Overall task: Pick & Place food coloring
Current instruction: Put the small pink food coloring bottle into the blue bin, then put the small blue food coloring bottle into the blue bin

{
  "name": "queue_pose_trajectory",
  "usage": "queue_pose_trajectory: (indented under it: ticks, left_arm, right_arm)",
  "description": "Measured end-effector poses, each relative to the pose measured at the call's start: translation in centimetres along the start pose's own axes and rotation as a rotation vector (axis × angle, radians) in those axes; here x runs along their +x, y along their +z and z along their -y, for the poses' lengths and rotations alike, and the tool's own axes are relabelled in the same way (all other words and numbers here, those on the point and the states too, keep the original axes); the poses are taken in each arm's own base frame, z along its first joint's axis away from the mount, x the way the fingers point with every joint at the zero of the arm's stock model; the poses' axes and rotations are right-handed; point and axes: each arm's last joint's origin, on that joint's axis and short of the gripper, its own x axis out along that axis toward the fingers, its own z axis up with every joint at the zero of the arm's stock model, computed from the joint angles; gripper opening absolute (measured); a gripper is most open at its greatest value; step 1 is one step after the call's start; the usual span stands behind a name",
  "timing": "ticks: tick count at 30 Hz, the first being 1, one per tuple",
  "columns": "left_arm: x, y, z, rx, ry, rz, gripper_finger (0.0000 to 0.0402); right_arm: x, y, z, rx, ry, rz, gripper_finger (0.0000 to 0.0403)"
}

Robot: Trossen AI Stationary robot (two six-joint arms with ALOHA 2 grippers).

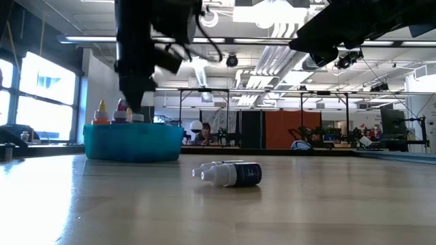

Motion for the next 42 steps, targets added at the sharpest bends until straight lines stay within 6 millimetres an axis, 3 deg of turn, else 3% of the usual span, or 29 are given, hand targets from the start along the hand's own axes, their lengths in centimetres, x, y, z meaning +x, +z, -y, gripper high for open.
queue_pose_trajectory:
  ticks: [6, 11, 19, 26, 30, 36, 42]
  left_arm:
    - [3.7, -0.4, 0.9, 0.011, -0.132, -0.02, 0.0117]
    - [3.7, 0.1, 0.7, -0.006, -0.155, -0.004, 0.0149]
    - [-0.8, 2.6, 0.1, -0.031, -0.23, 0.095, 0.0159]
    - [-6.2, 4.1, -0.9, -0.079, -0.263, 0.223, 0.0156]
    - [-8.4, 4.4, -1.0, -0.087, -0.255, 0.299, 0.0156]
    - [-9.8, 3.8, -0.5, -0.049, -0.273, 0.314, 0.0156]
    - [-10.5, 2.9, 0.4, -0.025, -0.284, 0.307, 0.0156]
  right_arm:
    - [0.6, -0.5, 0.0, -0.004, -0.004, -0.023, 0.0134]
    - [3.0, -1.8, -0.3, -0.042, 0.057, -0.029, 0.0134]
    - [7.6, -4.2, -1.4, -0.036, 0.318, 0.094, 0.0134]
    - [13.5, -5.8, -2.9, -0.009, 0.423, -0.078, 0.0161]
    - [15.9, -7.0, -4.4, -0.026, 0.492, -0.161, 0.0189]
    - [17.6, -8.4, -5.5, -0.135, 0.383, -0.239, 0.0214]
    - [17.5, -9.4, -5.3, -0.185, 0.274, -0.283, 0.0219]
